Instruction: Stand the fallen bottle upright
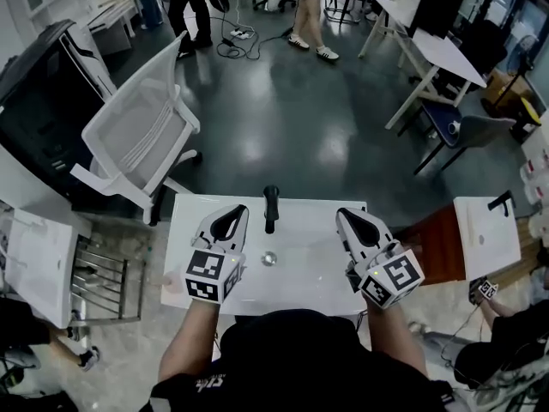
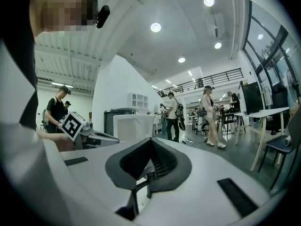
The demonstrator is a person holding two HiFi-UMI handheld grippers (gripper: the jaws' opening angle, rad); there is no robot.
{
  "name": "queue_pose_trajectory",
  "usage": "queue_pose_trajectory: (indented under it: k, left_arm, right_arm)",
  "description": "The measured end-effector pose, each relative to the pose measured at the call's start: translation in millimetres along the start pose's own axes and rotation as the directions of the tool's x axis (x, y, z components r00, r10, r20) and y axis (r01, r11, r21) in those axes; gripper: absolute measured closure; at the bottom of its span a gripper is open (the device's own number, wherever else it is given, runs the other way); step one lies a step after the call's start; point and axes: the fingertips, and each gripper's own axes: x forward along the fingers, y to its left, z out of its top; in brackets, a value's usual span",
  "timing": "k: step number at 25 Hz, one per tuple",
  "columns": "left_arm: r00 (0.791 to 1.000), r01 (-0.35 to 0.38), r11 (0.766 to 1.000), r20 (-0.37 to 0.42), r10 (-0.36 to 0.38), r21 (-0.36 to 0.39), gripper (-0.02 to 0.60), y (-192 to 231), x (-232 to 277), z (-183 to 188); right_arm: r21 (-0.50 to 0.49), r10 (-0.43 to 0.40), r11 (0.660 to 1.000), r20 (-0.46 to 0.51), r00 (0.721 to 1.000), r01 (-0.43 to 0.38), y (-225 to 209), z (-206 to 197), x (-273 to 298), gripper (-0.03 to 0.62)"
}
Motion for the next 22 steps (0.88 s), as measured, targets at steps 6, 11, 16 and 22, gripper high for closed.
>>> queue_pose_trajectory:
  k: [6,11,16,22]
  left_arm:
    - [1.0,-0.016,1.0,0.019,0.016,-0.015,0.56,4,2,10]
    - [1.0,-0.006,1.0,0.011,0.006,-0.014,0.56,-2,6,7]
    - [1.0,-0.002,1.0,-0.004,0.002,-0.015,0.558,-8,9,5]
    - [1.0,0.009,1.0,-0.014,-0.009,-0.021,0.558,-16,10,3]
  right_arm:
    - [-0.012,0.006,1.0,-0.03,1.0,-0.006,1,-6,2,0.583]
    - [-0.004,-0.006,1.0,-0.035,0.999,0.006,-3,-13,-2,0.583]
    - [0.003,-0.023,1.0,-0.037,0.999,0.023,-9,-16,-9,0.583]
    - [0.016,-0.044,0.999,-0.037,0.998,0.045,-15,-18,-18,0.583]
